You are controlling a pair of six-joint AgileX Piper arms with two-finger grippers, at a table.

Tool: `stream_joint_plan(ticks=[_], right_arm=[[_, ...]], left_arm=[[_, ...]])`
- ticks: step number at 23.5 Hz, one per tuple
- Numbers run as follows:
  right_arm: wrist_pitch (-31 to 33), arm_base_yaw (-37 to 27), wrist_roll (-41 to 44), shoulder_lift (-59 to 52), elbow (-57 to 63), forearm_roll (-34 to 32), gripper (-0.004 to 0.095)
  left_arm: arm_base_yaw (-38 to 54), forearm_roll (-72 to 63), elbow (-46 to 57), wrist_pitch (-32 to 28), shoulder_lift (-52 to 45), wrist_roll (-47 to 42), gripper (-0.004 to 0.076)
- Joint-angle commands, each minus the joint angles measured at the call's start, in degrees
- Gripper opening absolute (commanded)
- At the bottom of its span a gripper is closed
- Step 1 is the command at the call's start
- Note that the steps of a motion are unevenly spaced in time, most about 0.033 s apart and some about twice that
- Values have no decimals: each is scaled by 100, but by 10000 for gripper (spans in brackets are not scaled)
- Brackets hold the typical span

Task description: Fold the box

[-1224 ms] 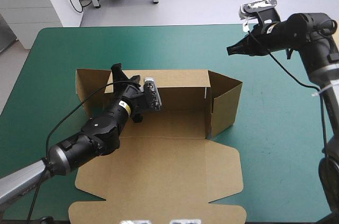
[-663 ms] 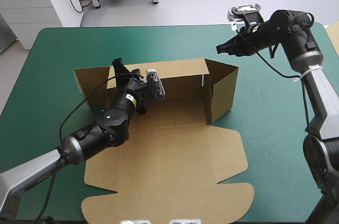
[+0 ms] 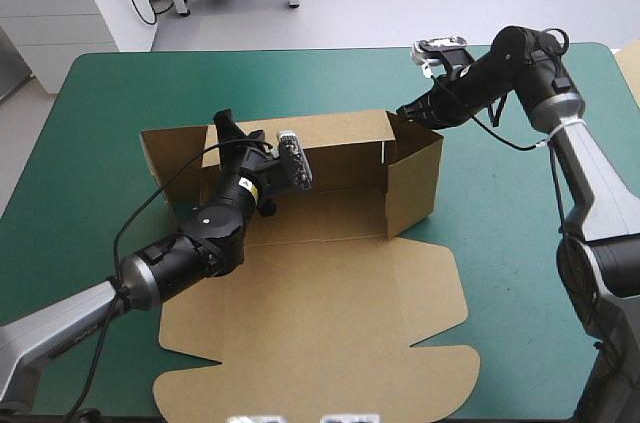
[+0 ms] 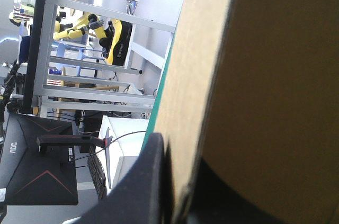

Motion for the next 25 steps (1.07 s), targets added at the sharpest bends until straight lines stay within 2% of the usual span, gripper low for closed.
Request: stream_joint_plan(ticks=[1,8,15,18,19,20,21,22,25], right_arm=[[44,1,-75,-426,-107,293,-19],[16,47,-408,-655,687,429,-19],[-854,47,-1193,-1433,1929,867,-19],[-1920,47,-2368,-2112,3287,1484,-19],[-2107,47,-2540,-2239,3500,1612,-19],[-2598,47,-2996,-2454,4014,2028,-19],[-2823,47,-3228,-2525,4209,2219,-19],[-3215,59,-3839,-2671,4638,2692,-19],[-3410,148,-4907,-2757,5104,3221,-19]], left_arm=[[11,-275,-105,103,-106,-225,-8],[11,-264,-105,155,-42,-202,-8],[11,-250,-105,181,8,-193,-8],[11,-241,-105,170,8,-87,-8],[11,-241,-105,170,8,-45,-8],[11,-241,-105,157,8,-46,-8],[11,-241,-105,157,8,-34,-8],[11,-241,-105,157,8,-34,-8],[11,-241,-105,144,8,-26,-8]])
